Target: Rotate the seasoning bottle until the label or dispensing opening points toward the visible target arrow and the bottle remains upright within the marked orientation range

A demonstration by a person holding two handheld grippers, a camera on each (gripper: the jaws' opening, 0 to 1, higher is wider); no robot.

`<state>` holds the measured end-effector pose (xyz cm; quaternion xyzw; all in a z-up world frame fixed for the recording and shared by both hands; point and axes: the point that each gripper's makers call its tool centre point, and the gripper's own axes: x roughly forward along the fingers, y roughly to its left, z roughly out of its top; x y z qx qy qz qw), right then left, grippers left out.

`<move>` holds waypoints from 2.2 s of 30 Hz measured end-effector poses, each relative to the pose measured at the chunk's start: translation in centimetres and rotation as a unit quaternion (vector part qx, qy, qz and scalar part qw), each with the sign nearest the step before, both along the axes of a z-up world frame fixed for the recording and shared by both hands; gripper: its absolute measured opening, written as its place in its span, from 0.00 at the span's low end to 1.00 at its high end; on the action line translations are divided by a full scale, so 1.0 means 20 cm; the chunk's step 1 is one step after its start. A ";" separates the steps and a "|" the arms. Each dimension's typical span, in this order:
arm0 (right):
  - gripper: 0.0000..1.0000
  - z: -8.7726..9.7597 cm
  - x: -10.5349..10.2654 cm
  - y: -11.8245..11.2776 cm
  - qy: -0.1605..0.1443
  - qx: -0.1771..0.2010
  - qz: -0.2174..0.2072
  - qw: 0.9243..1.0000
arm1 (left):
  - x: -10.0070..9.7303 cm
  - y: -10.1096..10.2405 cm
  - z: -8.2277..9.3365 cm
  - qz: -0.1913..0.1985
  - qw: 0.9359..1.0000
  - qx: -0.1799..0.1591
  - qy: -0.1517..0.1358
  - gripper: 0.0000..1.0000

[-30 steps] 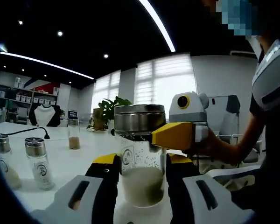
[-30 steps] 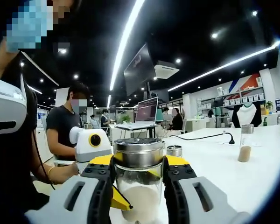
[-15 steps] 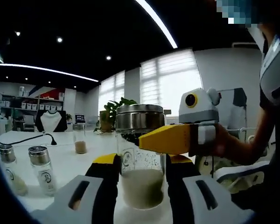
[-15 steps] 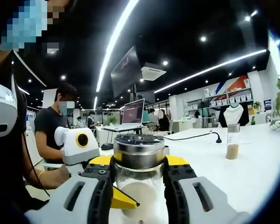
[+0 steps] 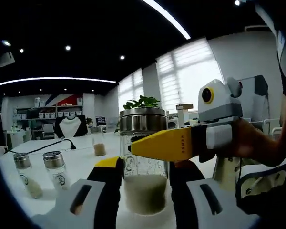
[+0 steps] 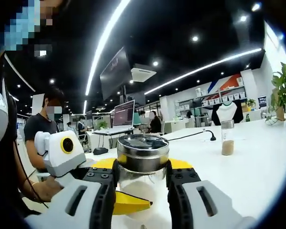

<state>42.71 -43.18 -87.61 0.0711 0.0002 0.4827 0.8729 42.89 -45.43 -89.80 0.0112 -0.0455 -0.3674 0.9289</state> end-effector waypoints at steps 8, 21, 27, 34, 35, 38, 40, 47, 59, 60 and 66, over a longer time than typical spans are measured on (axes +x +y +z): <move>0.37 -0.02 0.00 0.00 0.007 -0.010 -0.013 1.000 | 0.03 0.03 -0.02 0.049 0.999 0.019 -0.012 0.41; 0.37 0.01 0.01 0.06 -0.006 -0.020 -0.024 0.999 | 0.06 0.12 0.01 0.144 0.989 0.024 -0.035 0.41; 0.38 -0.01 0.02 0.08 0.005 -0.022 -0.029 0.999 | 0.07 0.14 -0.01 0.166 0.985 0.037 -0.033 0.41; 0.40 -0.06 0.03 0.11 0.015 -0.033 -0.044 0.998 | 0.08 0.16 -0.05 0.194 0.980 0.046 -0.012 0.41; 0.39 -0.07 0.04 0.11 0.019 -0.038 -0.049 0.998 | 0.09 0.16 -0.06 0.194 0.980 0.047 -0.008 0.41; 0.37 -0.08 0.04 0.10 0.025 -0.037 -0.052 0.998 | 0.09 0.16 -0.08 0.192 0.980 0.048 -0.001 0.41; 0.37 -0.08 0.04 0.09 0.026 -0.034 -0.051 0.998 | 0.09 0.15 -0.08 0.190 0.980 0.052 -0.002 0.41; 0.37 -0.09 0.03 0.09 0.021 -0.036 -0.059 0.997 | 0.07 0.15 -0.09 0.194 0.980 0.041 0.007 0.41; 0.36 -0.06 0.01 0.11 -0.015 -0.047 -0.039 0.998 | 0.06 0.16 -0.05 0.176 0.984 0.024 0.007 0.41; 0.36 -0.06 0.01 0.11 -0.019 -0.049 -0.036 0.998 | 0.06 0.16 -0.05 0.173 0.985 0.023 0.006 0.41; 0.36 -0.05 0.01 0.09 -0.015 -0.044 -0.015 0.999 | 0.03 0.13 -0.05 0.116 0.993 0.023 0.019 0.41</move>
